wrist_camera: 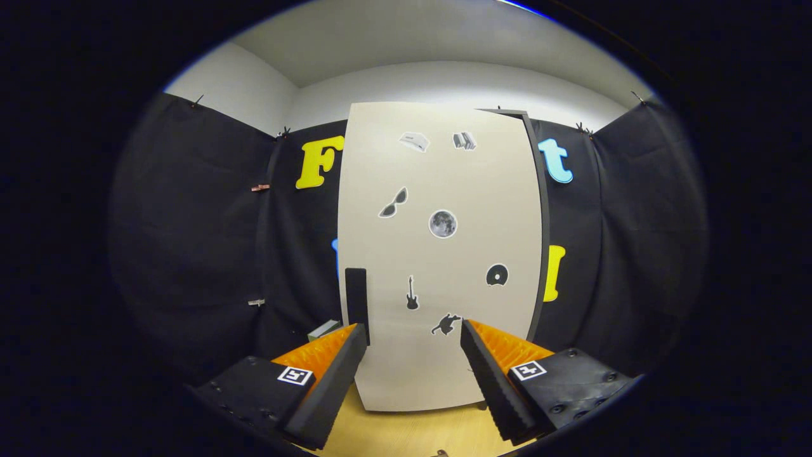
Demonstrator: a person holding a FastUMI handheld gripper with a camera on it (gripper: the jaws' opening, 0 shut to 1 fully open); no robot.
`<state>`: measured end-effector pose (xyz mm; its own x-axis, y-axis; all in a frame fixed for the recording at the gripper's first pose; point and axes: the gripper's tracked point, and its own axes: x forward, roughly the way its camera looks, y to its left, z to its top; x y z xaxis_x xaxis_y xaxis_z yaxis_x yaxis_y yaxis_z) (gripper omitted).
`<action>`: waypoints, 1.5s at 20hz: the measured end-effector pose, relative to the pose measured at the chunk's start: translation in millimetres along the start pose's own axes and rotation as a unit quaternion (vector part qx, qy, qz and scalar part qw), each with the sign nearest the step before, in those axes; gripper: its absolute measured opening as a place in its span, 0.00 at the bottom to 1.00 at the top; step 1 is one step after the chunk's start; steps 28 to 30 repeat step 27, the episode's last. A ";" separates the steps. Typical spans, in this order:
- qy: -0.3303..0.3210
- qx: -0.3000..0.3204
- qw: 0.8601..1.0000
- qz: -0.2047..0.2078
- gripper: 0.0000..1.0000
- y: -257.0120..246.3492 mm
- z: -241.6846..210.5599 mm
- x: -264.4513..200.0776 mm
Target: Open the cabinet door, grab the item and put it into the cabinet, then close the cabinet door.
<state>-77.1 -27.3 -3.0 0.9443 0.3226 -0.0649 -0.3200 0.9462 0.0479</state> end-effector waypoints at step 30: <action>-0.011 0.003 0.999 -0.045 0.96 -26.9 6.6 -4.3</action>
